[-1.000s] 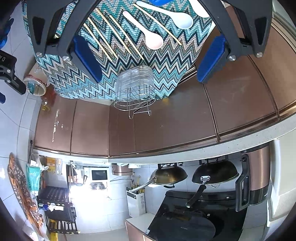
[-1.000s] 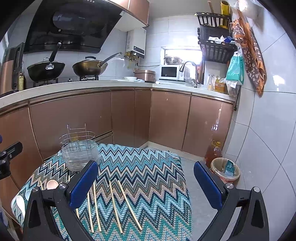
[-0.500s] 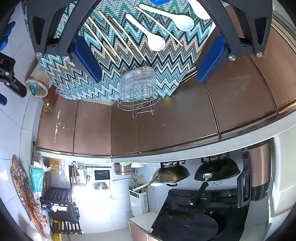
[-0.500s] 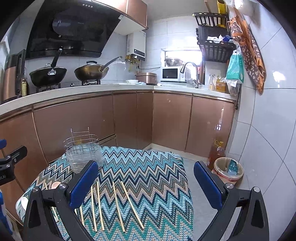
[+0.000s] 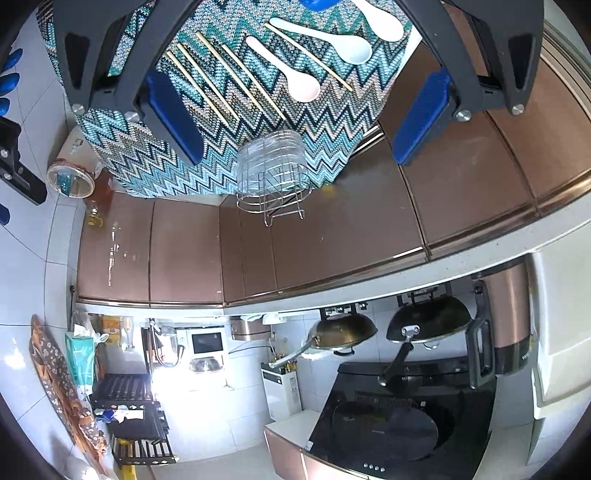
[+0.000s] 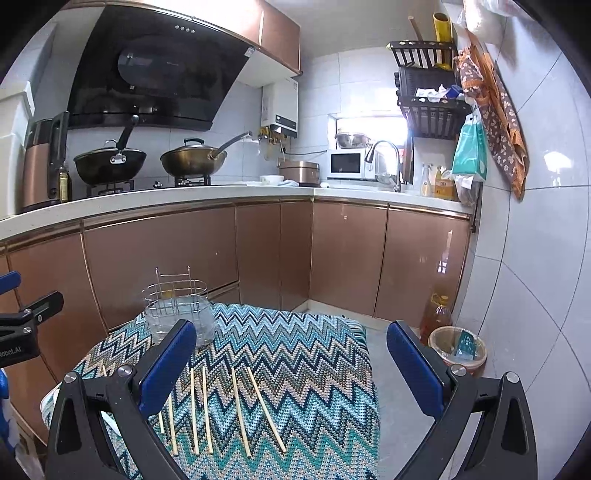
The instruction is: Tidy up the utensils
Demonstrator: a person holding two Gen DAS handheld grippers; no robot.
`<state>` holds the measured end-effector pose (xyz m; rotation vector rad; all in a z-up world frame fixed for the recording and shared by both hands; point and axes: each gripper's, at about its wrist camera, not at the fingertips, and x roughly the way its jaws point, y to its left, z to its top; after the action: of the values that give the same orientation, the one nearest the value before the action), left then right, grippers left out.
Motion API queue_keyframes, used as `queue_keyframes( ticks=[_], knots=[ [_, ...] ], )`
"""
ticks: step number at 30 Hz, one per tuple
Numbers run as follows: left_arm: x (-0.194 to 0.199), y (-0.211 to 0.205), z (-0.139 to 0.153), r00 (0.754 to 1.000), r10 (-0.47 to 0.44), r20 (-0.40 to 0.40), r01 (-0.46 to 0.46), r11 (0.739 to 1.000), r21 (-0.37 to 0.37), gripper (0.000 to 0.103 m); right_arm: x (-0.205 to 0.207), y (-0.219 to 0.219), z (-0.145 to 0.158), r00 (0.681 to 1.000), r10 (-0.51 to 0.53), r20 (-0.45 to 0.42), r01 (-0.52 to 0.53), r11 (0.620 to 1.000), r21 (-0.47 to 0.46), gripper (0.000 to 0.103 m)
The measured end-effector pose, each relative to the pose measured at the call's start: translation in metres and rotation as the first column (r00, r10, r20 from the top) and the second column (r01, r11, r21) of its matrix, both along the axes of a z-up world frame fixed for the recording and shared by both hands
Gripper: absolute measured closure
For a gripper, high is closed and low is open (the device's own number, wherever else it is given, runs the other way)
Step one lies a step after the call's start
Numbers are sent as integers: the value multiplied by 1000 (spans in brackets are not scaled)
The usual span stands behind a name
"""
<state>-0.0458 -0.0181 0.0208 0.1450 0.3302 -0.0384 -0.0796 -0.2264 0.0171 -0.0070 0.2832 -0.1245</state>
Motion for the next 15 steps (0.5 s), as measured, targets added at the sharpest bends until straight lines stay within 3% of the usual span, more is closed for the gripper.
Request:
queue_keyframes(
  ticks=[15],
  knots=[
    [-24, 6, 13, 999, 39, 37, -40, 999, 17, 0, -27, 7, 19, 999, -25, 29, 27, 997, -67, 0]
  ],
)
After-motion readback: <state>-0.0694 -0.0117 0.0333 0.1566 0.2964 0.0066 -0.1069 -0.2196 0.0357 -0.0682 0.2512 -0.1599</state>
